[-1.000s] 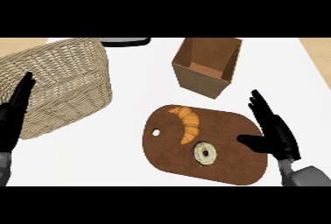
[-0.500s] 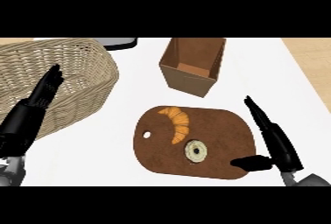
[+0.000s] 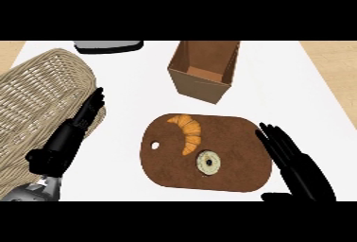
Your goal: Pick the cupcake from the cutting board and place it in the cardboard box
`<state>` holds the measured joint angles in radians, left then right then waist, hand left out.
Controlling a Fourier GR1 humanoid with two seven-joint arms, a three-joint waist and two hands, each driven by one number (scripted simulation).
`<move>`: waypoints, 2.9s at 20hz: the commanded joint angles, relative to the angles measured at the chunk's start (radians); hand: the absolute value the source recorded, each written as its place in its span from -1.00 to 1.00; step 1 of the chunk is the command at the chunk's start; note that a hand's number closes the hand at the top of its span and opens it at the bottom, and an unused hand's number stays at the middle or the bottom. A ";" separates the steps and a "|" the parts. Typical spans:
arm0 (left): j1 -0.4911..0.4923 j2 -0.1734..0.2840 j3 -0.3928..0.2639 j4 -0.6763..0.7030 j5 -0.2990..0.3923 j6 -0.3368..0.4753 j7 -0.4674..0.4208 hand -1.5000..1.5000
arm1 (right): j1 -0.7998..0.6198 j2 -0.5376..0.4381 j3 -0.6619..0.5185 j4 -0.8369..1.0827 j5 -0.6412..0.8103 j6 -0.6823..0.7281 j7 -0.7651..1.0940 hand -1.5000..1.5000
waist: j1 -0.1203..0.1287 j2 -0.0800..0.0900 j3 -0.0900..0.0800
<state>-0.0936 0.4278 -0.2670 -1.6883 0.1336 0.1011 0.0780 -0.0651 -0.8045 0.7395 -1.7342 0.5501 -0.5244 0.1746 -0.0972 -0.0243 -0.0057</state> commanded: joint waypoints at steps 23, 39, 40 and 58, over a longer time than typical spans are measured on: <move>-0.139 -0.142 0.013 0.124 -0.073 -0.103 0.041 0.00 | -0.048 0.464 0.184 -0.253 0.309 0.618 0.841 -1.00 | 0.096 0.024 0.006; -0.114 -0.251 0.071 0.160 -0.157 -0.164 0.009 0.00 | 0.036 0.540 0.059 -0.109 0.424 0.629 0.624 -1.00 | 0.095 0.024 0.006; -0.044 -0.194 0.103 0.138 -0.126 -0.213 -0.037 0.00 | 0.030 0.520 0.019 -0.120 0.381 0.648 0.593 -1.00 | 0.097 0.024 0.006; -0.130 -0.313 0.129 0.201 -0.248 -0.225 -0.003 0.00 | 0.030 0.654 -0.083 0.026 0.454 0.784 0.503 -1.00 | 0.095 0.024 0.006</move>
<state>-0.2189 0.1366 -0.1355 -1.5098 -0.0829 -0.1213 0.0816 -0.0446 -0.1477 0.6845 -1.6789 0.9996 0.2067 0.6935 -0.0012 -0.0002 0.0001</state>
